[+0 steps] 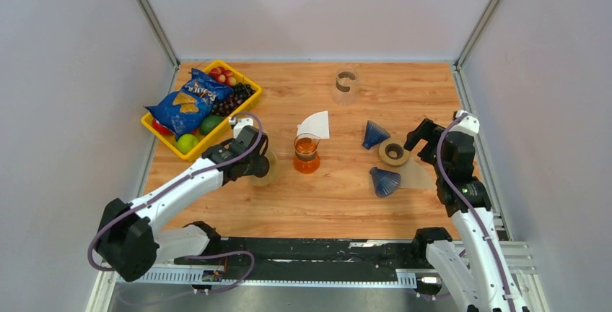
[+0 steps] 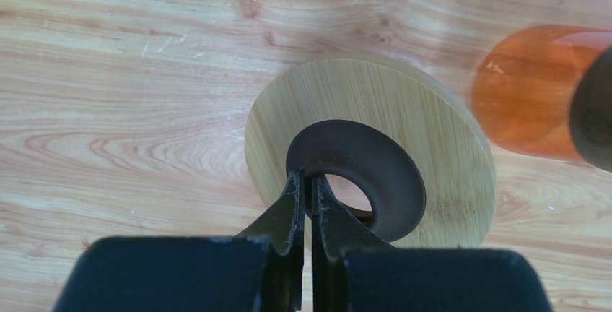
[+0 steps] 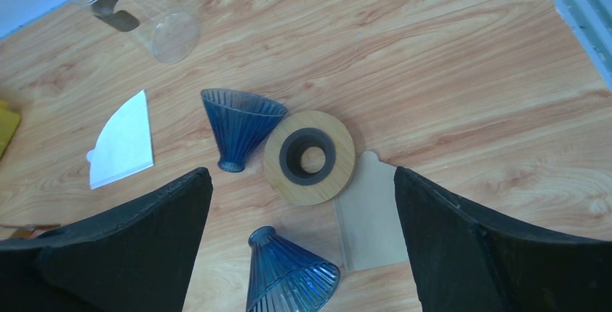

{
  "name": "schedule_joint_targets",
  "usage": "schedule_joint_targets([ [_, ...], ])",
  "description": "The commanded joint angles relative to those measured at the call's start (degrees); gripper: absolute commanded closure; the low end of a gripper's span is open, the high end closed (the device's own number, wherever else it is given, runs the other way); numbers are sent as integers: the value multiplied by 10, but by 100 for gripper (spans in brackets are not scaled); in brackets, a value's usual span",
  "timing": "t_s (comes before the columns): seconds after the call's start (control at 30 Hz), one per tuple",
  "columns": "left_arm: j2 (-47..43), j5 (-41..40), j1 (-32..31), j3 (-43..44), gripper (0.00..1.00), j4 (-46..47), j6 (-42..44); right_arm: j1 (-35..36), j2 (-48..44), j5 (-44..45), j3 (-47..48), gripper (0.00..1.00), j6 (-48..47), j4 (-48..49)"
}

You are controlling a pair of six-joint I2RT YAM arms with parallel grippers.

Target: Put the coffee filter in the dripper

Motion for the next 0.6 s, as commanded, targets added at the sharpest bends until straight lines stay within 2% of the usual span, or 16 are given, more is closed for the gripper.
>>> schedule_joint_targets([
  [0.0, -85, -14, 1, -1, 100, 8, 6, -3, -12, -95, 8, 0, -10, 34],
  [0.1, -137, 12, 1, -1, 100, 18, 42, -3, -18, -211, -3, 0, -37, 88],
  [0.2, -190, 72, 1, 9, 100, 27, 66, -3, -30, -273, -17, 0, -34, 171],
  [0.27, -209, 106, 1, 19, 100, 27, 77, -3, -34, -334, -41, 0, -29, 278],
  [0.37, -215, 160, 1, 38, 100, 13, 91, 5, -16, -494, -64, 0, -67, 449],
  [0.4, -213, 182, 1, 42, 100, 7, 92, 16, -5, -536, -63, 0, -102, 498],
  [0.47, -205, 211, 1, 57, 100, -14, 100, 54, 12, -571, -46, 0, -219, 531],
  [0.5, -201, 222, 1, 66, 100, -27, 107, 80, 21, -580, -31, 0, -297, 524],
  [0.57, -197, 258, 1, 73, 100, -37, 116, 149, 44, -621, 12, 0, -507, 423],
])
